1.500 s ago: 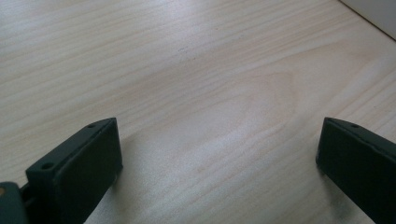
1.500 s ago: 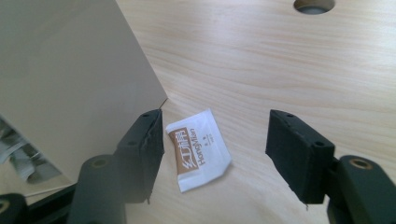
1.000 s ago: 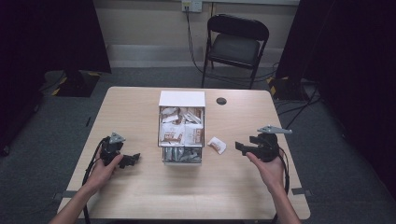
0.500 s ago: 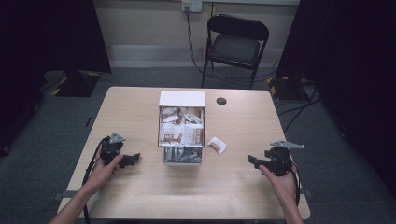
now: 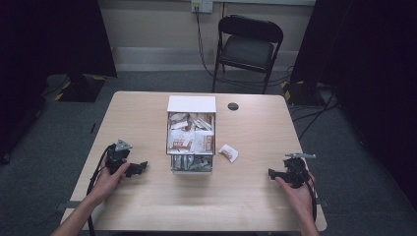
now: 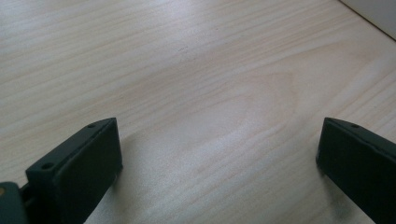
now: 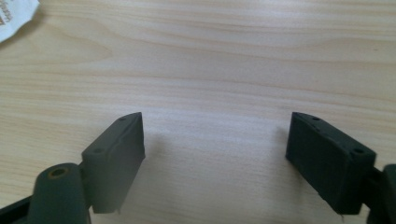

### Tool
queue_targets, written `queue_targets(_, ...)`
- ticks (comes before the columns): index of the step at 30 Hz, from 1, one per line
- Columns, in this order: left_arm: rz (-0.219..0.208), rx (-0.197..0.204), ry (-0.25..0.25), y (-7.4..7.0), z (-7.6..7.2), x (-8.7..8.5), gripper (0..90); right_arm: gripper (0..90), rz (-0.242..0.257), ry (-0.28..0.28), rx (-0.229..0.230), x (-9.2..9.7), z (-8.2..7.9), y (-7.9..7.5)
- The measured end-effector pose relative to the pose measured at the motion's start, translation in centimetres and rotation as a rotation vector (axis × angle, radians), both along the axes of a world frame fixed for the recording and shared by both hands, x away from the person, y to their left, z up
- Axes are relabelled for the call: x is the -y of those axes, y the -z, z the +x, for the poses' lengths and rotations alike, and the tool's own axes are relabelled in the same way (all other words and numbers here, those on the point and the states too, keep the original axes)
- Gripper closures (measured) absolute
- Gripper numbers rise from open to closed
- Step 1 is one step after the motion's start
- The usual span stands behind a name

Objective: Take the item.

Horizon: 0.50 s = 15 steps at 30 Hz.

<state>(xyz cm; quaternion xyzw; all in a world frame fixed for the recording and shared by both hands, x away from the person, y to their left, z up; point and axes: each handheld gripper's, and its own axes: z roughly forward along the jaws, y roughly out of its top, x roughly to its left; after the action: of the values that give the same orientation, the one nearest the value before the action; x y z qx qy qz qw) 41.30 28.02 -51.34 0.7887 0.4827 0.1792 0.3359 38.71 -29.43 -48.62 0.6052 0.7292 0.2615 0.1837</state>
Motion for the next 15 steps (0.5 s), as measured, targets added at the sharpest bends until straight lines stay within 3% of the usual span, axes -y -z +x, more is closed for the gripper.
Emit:
queue_targets(3, 0.0, 0.0, 0.0, 0.0, 0.0, 0.0, 0.0, 16.4, -0.016, 0.007, 0.014, -0.1, 0.0, 0.2)
queue_targets(5, 0.0, 0.0, 0.0, 0.0, 0.0, 0.0, 0.0, 12.4, -0.063, 0.022, 0.027, -0.5, -0.1, 0.4)
queue_targets(8, 0.0, 0.0, 0.0, 0.0, 0.0, 0.0, 0.0, 10.0, -0.061, 0.034, 0.036, -0.7, -0.2, 0.7)
queue_targets(10, 0.0, 0.0, 0.0, 0.0, 0.0, 0.0, 0.0, 8.3, -0.052, 0.011, 0.066, -0.5, -0.5, 0.9)
queue_targets(11, 0.0, 0.0, 0.0, 0.0, 0.0, 0.0, 0.0, 8.0, -0.045, -0.027, 0.093, -0.2, -0.9, 1.1)
queue_targets(15, 0.0, 0.0, 0.0, 0.0, 0.0, 0.0, 0.0, 7.8, -0.031, -0.053, 0.13, 0.3, -1.5, 1.4)
